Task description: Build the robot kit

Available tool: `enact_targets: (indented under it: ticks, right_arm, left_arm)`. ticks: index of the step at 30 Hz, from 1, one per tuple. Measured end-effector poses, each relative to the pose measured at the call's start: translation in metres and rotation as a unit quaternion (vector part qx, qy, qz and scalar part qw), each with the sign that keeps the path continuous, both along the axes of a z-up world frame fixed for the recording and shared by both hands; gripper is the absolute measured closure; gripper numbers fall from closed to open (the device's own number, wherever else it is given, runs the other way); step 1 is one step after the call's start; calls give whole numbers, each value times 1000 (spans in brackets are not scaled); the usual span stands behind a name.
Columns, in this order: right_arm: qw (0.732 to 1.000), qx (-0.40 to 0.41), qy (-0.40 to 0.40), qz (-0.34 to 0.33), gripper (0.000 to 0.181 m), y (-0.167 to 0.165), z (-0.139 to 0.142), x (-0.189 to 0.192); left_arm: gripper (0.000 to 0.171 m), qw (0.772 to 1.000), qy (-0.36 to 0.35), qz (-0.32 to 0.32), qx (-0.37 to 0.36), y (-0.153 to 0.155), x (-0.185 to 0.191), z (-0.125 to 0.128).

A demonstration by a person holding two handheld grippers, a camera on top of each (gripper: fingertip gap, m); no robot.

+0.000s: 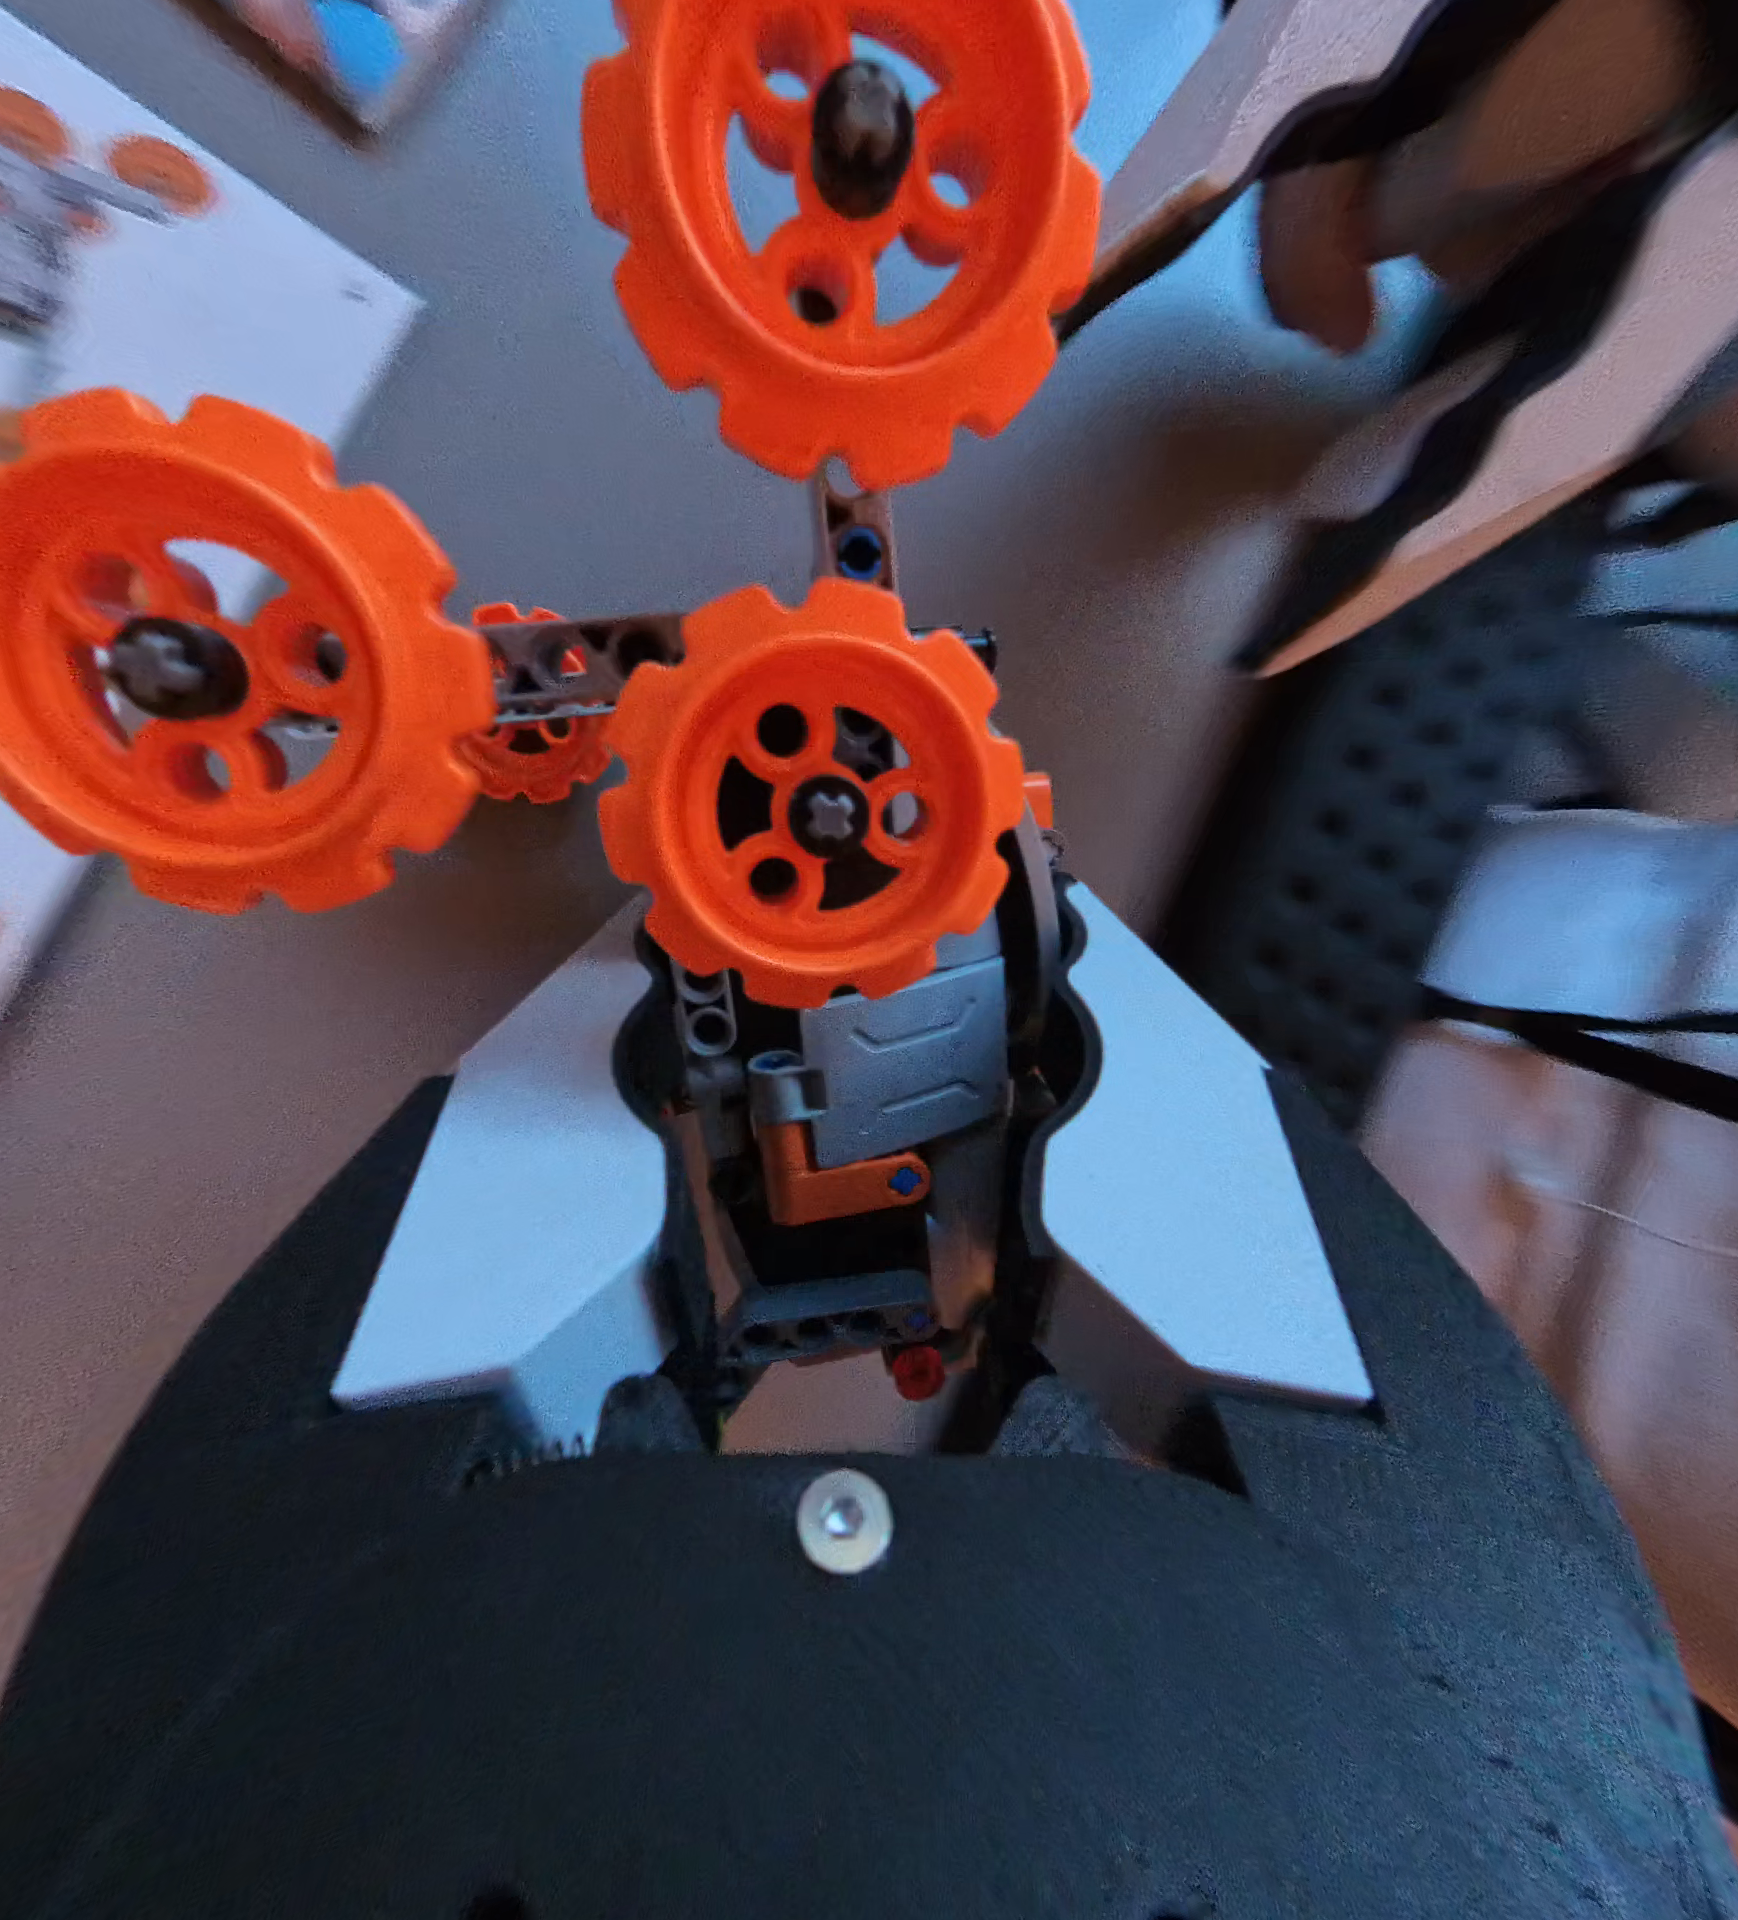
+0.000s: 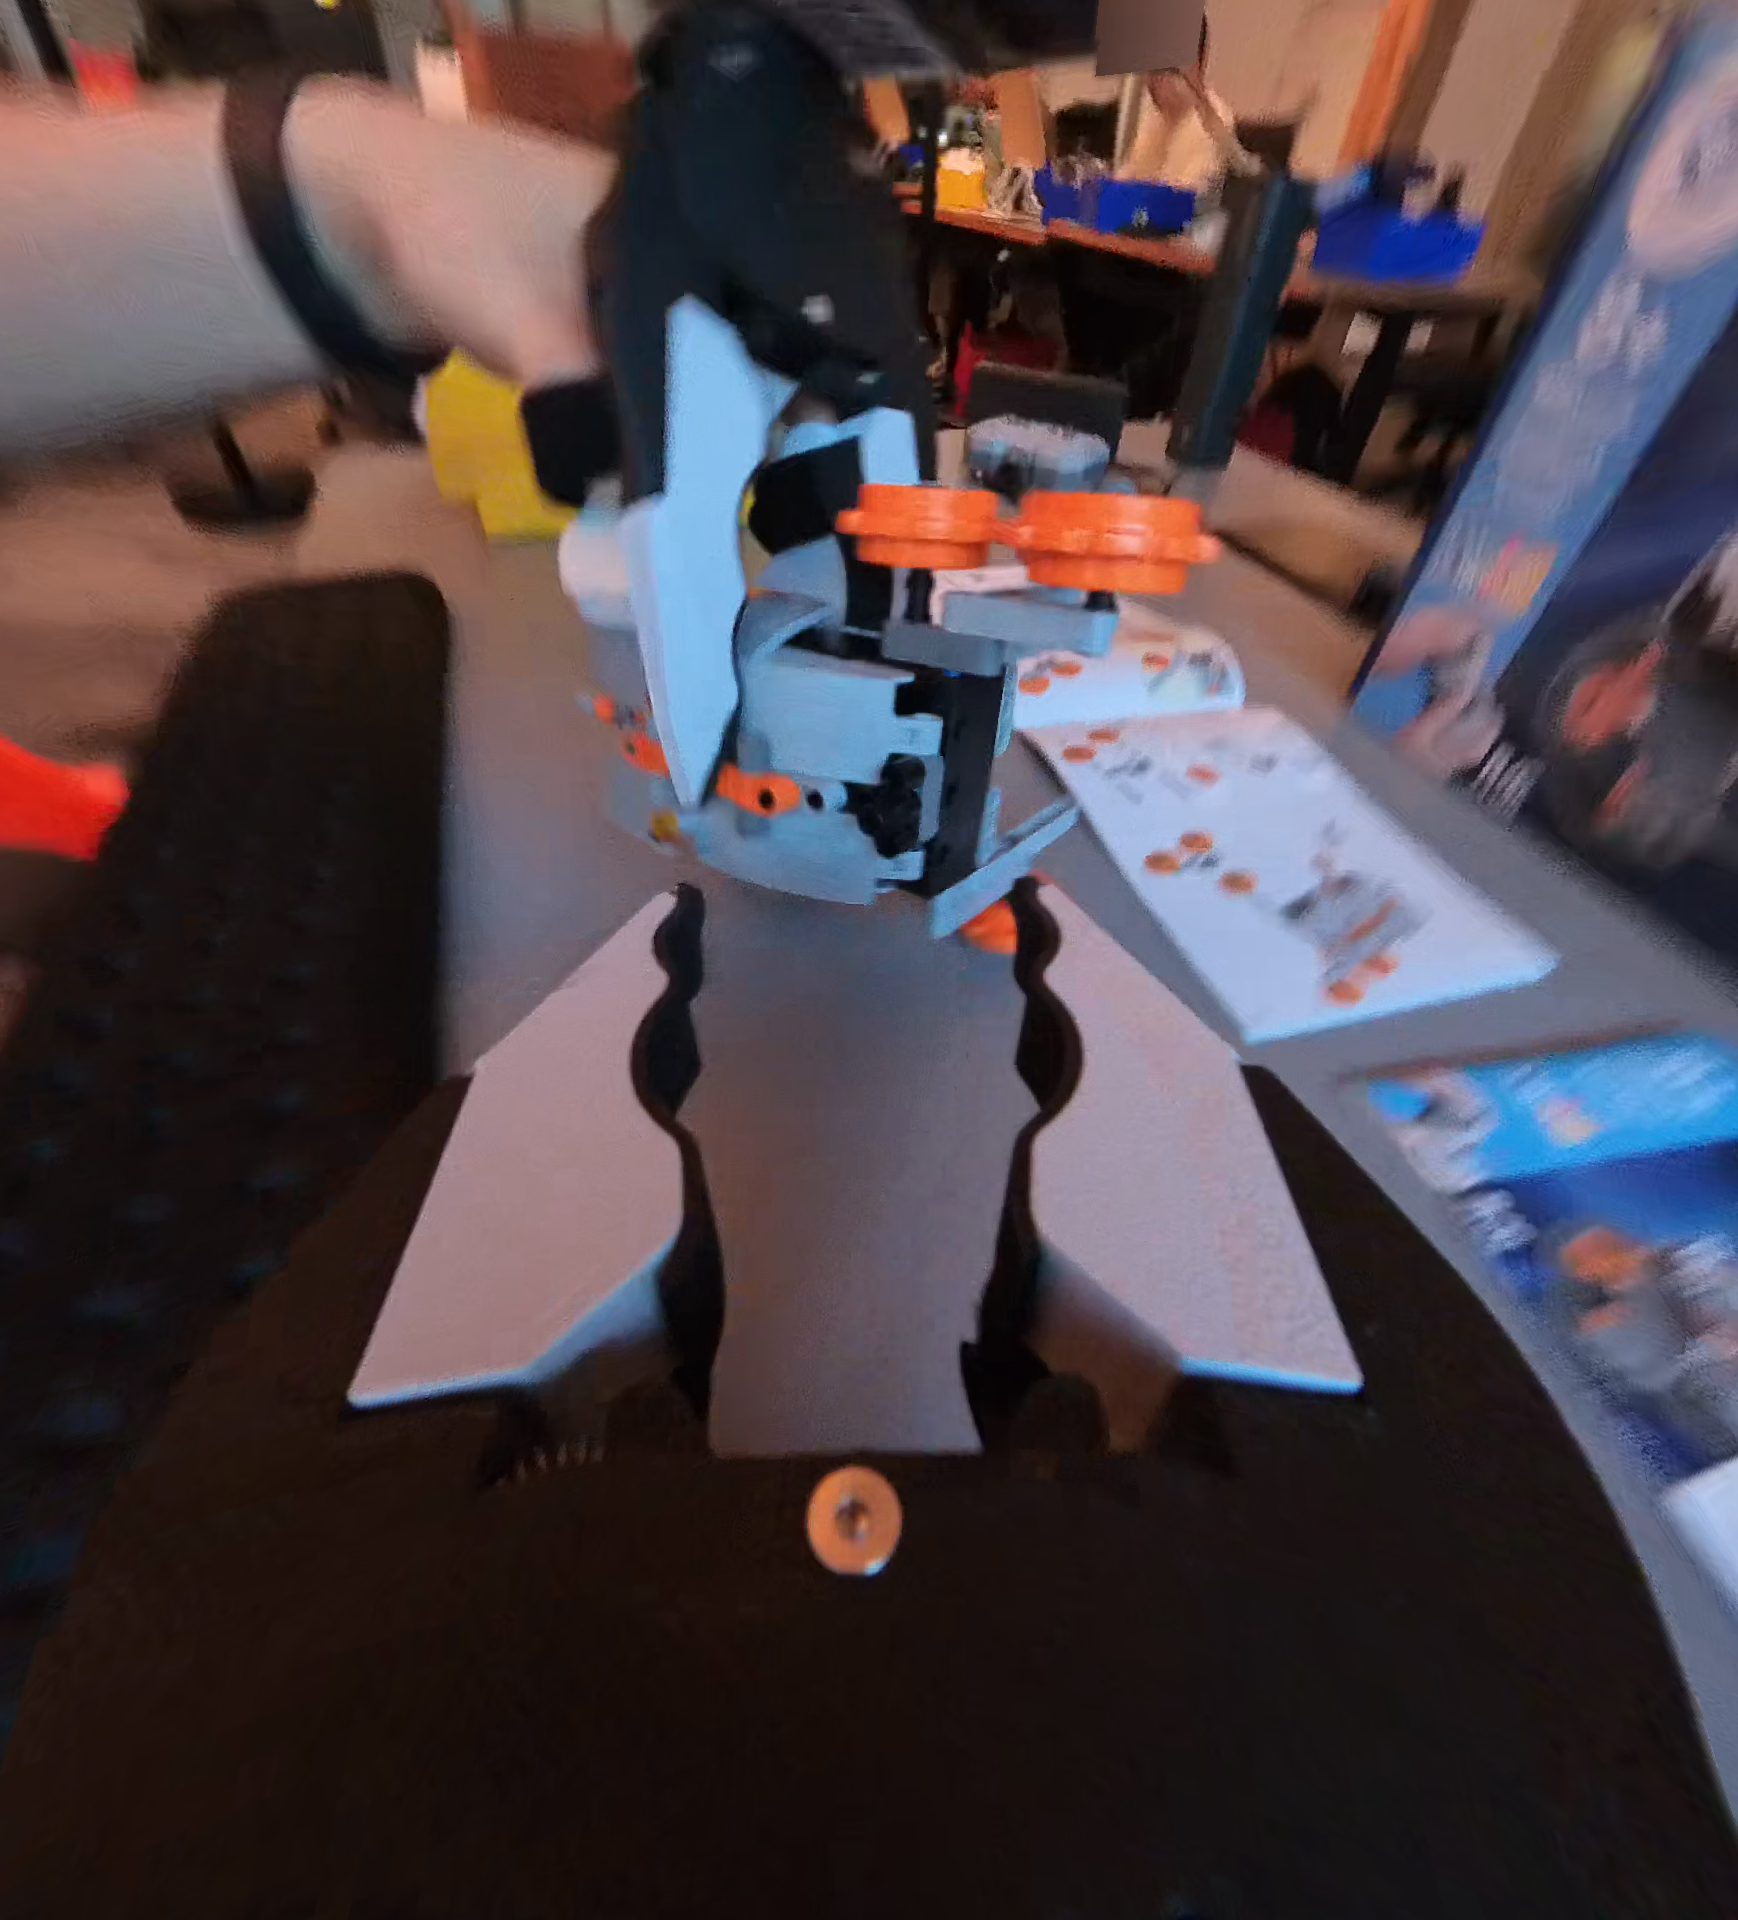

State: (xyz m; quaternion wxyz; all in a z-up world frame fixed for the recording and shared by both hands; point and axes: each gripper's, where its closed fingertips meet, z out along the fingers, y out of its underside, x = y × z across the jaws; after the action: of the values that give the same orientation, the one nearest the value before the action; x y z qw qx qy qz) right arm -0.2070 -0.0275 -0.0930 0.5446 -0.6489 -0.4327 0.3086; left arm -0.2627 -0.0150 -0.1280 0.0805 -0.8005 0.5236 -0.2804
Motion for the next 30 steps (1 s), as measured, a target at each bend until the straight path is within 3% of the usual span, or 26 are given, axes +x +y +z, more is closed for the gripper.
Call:
enact_targets:
  ticks: [3,6,8,10,16,23,26,28,30]
  right_arm:
    - [974,196,-115,16,103,-12,8,-8]
    - [910,355,-213,31,82,-19,9,-20]
    - [877,402,-256,56,78,-21,6,-33]
    - [861,415,-288,64,78,-17,4,-47]
    - [848,378,-370,44,76,10,-6,-57]
    - [873,272,-404,34,95,21,2,-50]
    - [857,296,-418,45,97,23,1,-48]
    - [847,316,-422,66,87,22,-3,-47]
    - [859,307,-405,56,94,25,1,-48]
  left_arm:
    - [103,996,-42,-23,-73,-14,-6,9]
    - [103,992,-37,-63,-100,-23,-17,14]
    - [104,988,-32,-82,-126,-29,-18,17]
    - [103,985,-22,-104,-137,-33,-17,19]
    - [103,976,8,-126,-175,-35,-14,23]
    - [103,963,54,-150,-217,-30,-12,27]
    - [104,956,72,-178,-221,-28,-15,26]
    - [103,950,82,-205,-221,-27,-18,24]
    - [103,946,79,-219,-225,-25,-16,23]
